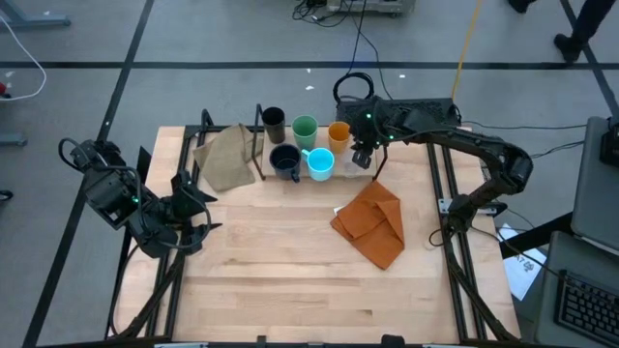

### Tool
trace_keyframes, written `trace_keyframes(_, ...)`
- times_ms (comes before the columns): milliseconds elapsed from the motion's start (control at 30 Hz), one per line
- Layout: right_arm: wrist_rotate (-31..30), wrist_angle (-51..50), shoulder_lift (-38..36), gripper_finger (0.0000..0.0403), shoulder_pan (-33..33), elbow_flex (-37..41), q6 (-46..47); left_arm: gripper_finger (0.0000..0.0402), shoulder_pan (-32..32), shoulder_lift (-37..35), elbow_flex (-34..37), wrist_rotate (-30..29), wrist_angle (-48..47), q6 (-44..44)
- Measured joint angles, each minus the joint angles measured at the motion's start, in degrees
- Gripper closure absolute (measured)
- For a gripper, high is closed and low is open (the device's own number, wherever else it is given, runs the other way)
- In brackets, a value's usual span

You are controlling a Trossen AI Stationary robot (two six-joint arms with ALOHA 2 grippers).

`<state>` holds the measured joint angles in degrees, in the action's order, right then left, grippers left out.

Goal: Stack small to large cups/mugs on shelf
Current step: Return to Home Position

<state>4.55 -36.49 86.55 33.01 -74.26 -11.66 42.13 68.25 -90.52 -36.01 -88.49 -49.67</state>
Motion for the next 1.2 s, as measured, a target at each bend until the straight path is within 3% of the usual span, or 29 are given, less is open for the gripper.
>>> trace_keyframes(233,0.0,1.8,-9.2,0.0255,-5.7,0.0,2.5,0.0103,-0.1,0.0,0.0,-0.7,0.0,1.4)
trace_keyframes(467,0.0,8.2,-19.7,0.0255,-17.4,0.0,7.4,0.0103,-0.1,0.0,0.0,-3.1,0.4,2.2)
trace_keyframes(633,0.2,14.1,-24.9,0.0255,-27.7,0.0,9.9,0.0103,-0.1,0.0,0.0,-7.8,8.6,6.2)
trace_keyframes(833,-0.2,17.7,-26.7,0.0255,-38.9,0.0,7.3,0.0103,0.2,0.0,0.0,-12.7,20.3,19.0)
trace_keyframes(1033,-13.3,15.9,-29.8,0.0255,-46.5,0.0,-0.3,0.0103,2.1,-1.0,-1.8,-18.4,21.1,24.2)
trace_keyframes(1200,-21.5,10.5,-38.5,0.0255,-51.2,0.0,0.5,0.0103,9.3,-5.2,-6.0,-20.6,16.0,22.0)
